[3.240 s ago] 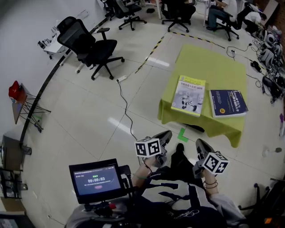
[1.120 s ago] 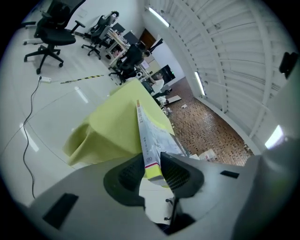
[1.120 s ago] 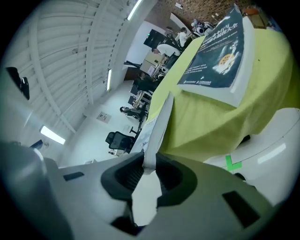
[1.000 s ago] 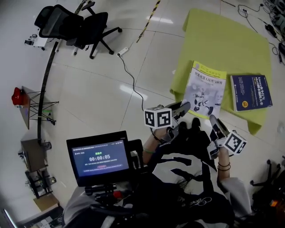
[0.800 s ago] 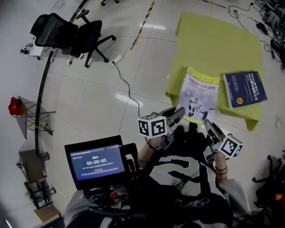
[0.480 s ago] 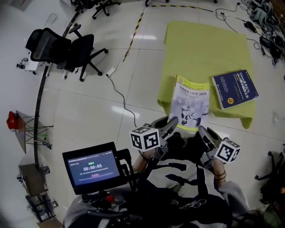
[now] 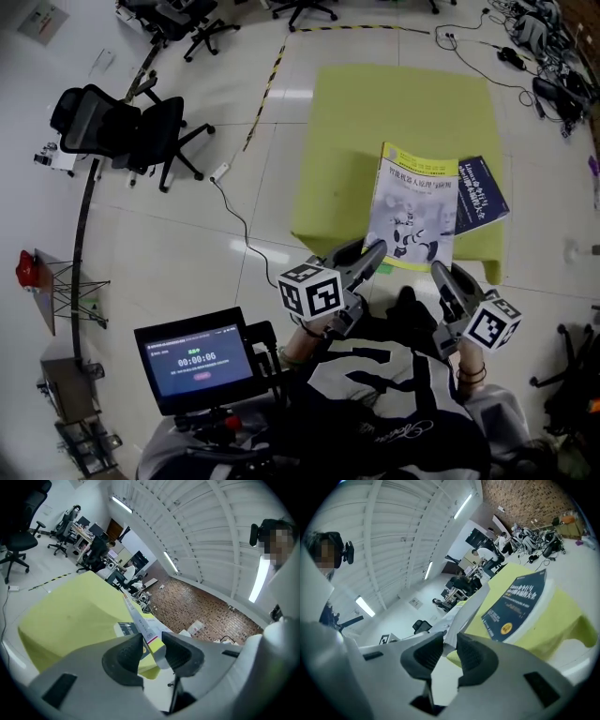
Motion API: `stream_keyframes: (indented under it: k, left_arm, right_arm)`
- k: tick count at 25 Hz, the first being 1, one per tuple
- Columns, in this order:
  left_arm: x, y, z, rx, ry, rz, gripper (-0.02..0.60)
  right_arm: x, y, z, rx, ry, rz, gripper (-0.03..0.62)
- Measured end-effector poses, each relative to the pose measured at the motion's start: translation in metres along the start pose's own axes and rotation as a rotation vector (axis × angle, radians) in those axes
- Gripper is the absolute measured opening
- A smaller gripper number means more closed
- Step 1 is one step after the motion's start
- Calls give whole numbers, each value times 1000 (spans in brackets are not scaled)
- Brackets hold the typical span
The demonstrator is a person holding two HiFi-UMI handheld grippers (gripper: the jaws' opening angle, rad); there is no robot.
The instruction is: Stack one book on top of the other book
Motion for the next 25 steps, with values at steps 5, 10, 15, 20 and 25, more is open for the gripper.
stream_keyframes:
  k: [5,10,15,20,25]
  left_arm:
    - [135,-1,-45,32,22,38,126]
    - [182,-1,-51,3,15,78,126]
    - [212,22,-41,-20,-73,111,126]
    - [225,38,-23,-49,-212,177,126]
    - [223,51,-20,-83,-370,185,147]
  right_arm:
    - [-81,-40,-97,20,65,-30,87]
    - [-99,-55,-130,46,120,-2,89]
    - [-97,-47,-172,47,119,55,87]
    - [-83,-38,-198,92,140,113,86]
    - [-80,-30,-215,151,129,111,93]
Point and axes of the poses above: the fingertips, and each gripper's own axes: x forward along the fingers, z to its left, y out of its underside, the point moved 9 cm from there along -x, backward along the fingers, and after that the axes turned 14 degrees about z, right-handed, at the moved point
